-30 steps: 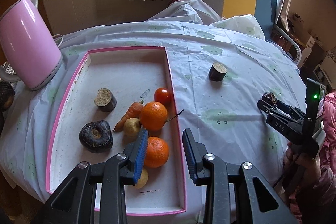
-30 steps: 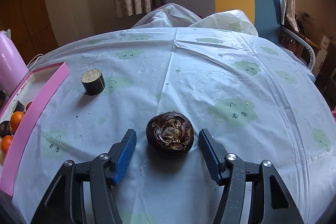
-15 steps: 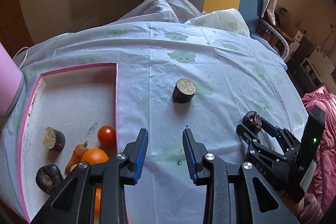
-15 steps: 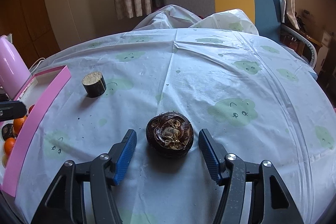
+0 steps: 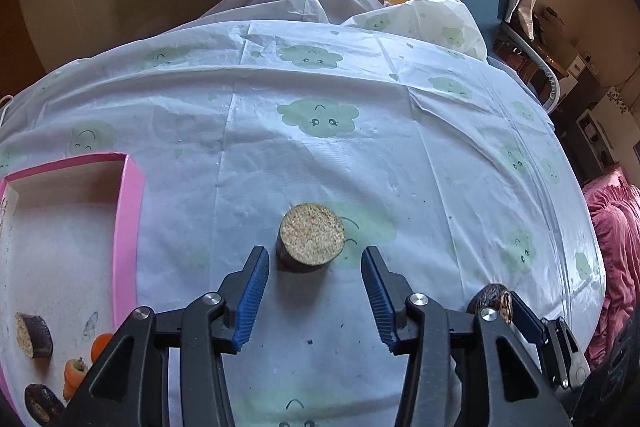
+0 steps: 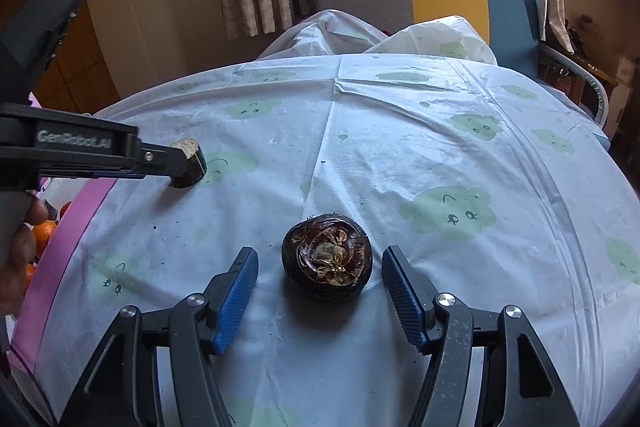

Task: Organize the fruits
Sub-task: 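Grasp the dark cut slice with the left tool while the right tool holds the dark fruit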

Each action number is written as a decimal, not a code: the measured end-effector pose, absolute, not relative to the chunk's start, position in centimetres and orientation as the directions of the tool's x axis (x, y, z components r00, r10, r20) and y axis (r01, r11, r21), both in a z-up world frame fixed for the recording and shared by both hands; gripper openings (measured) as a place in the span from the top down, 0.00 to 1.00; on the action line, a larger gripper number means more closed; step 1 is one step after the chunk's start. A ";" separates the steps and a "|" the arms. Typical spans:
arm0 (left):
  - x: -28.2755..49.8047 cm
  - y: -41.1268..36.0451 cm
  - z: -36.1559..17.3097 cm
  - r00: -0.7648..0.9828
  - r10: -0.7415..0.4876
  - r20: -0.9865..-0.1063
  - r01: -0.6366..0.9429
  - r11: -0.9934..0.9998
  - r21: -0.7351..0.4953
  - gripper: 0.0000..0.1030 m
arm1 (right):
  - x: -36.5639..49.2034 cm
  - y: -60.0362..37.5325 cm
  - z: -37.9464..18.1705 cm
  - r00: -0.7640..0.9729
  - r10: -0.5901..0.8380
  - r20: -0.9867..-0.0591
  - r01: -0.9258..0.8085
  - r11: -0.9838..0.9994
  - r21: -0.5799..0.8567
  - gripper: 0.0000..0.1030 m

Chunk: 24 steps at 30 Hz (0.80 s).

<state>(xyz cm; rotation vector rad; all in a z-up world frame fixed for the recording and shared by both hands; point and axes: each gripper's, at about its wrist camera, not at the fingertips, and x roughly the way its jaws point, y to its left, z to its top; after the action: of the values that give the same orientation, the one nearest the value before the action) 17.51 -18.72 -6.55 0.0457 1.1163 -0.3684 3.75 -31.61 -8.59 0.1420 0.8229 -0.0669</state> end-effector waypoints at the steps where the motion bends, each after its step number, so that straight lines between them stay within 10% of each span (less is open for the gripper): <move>1: 17.9 -19.0 -6.9 0.384 -0.256 -0.887 0.308 0.941 -0.138 0.53 | 3.7 -31.6 -8.6 0.680 -0.001 -0.733 0.113 0.988 0.103 0.35; 24: 5.5 -14.7 -7.8 0.461 -0.231 -0.857 0.390 0.920 -0.038 0.65 | 3.7 -31.7 -8.6 0.681 0.012 -0.732 0.111 0.987 0.119 0.34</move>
<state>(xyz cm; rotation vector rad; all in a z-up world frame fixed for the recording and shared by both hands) 5.52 -14.68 -7.76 0.1729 1.0232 -0.3842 3.69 -31.71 -8.64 0.1586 0.8211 -0.0555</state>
